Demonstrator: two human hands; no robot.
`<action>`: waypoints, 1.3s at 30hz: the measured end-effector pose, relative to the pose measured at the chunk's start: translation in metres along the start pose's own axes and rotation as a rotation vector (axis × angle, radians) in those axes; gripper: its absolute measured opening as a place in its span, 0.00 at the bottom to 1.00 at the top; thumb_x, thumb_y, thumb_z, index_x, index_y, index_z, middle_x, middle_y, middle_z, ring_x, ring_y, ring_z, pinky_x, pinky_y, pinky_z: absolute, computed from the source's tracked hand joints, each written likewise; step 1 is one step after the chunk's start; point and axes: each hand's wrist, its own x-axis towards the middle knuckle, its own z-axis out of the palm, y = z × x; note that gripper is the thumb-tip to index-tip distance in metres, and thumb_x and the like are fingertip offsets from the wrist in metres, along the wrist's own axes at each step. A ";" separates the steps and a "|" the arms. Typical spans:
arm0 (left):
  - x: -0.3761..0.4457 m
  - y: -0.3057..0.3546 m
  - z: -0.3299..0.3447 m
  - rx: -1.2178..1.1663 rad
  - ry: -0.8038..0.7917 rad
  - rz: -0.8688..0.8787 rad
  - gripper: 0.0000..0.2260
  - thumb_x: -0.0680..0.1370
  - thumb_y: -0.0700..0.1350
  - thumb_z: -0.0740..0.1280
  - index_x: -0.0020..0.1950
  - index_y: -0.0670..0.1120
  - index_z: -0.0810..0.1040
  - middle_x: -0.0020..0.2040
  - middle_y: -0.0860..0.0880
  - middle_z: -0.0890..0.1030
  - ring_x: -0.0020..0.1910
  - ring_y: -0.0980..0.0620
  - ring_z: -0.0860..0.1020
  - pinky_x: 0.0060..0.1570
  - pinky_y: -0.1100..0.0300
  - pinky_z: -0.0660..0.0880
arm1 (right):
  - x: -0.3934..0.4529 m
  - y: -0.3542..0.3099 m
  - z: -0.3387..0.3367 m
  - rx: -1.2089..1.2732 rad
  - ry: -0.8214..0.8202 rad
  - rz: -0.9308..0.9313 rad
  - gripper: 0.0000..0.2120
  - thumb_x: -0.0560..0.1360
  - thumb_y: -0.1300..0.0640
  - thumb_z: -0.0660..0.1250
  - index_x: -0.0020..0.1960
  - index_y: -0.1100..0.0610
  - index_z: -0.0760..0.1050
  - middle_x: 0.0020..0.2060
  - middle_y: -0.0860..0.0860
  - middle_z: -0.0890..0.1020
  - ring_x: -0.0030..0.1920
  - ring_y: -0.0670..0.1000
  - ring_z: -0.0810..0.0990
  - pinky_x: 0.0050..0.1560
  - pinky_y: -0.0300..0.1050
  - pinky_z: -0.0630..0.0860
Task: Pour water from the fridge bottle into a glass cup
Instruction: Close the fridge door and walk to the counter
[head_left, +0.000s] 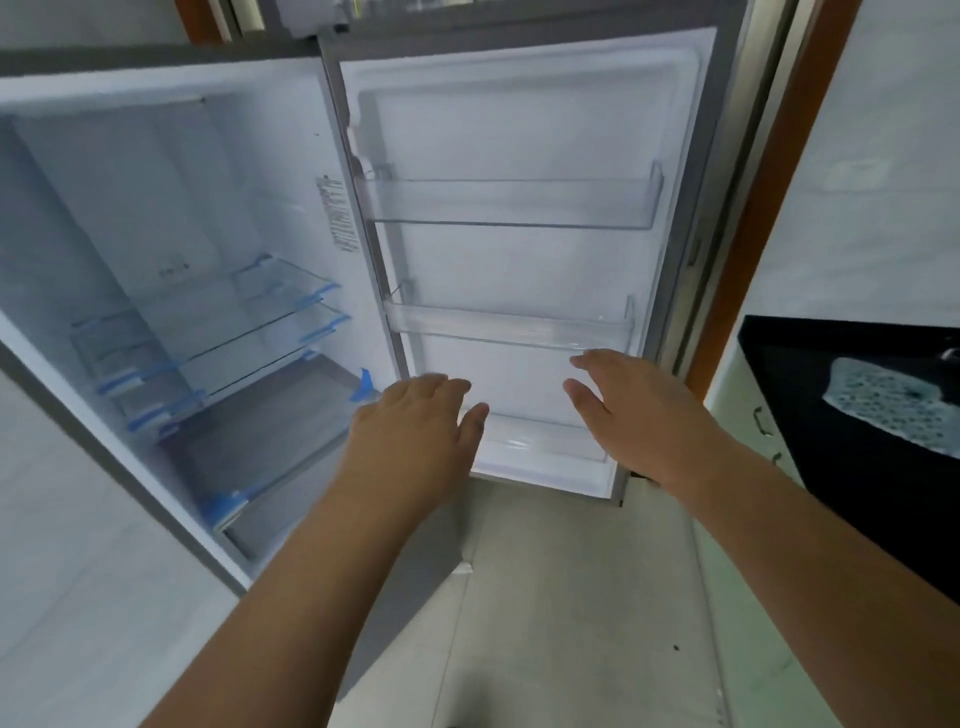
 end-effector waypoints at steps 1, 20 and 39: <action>0.022 0.005 0.001 0.004 0.005 0.032 0.23 0.86 0.60 0.50 0.80 0.55 0.66 0.80 0.53 0.68 0.78 0.47 0.66 0.72 0.46 0.66 | 0.014 0.006 -0.002 -0.008 0.012 0.023 0.25 0.86 0.39 0.51 0.79 0.47 0.65 0.78 0.46 0.70 0.76 0.53 0.71 0.75 0.53 0.67; 0.241 0.064 0.121 -0.007 -0.112 0.340 0.29 0.86 0.59 0.52 0.83 0.46 0.56 0.83 0.45 0.61 0.84 0.43 0.52 0.82 0.41 0.46 | 0.134 0.109 0.018 -0.061 0.050 0.356 0.18 0.85 0.42 0.57 0.64 0.50 0.78 0.51 0.46 0.83 0.50 0.48 0.82 0.55 0.48 0.80; 0.194 0.063 0.101 -0.359 -0.027 -0.126 0.22 0.83 0.64 0.59 0.63 0.48 0.77 0.82 0.46 0.64 0.83 0.48 0.54 0.81 0.48 0.53 | 0.135 0.142 -0.053 0.667 0.249 0.147 0.37 0.73 0.47 0.79 0.68 0.47 0.55 0.55 0.43 0.70 0.52 0.49 0.79 0.60 0.48 0.79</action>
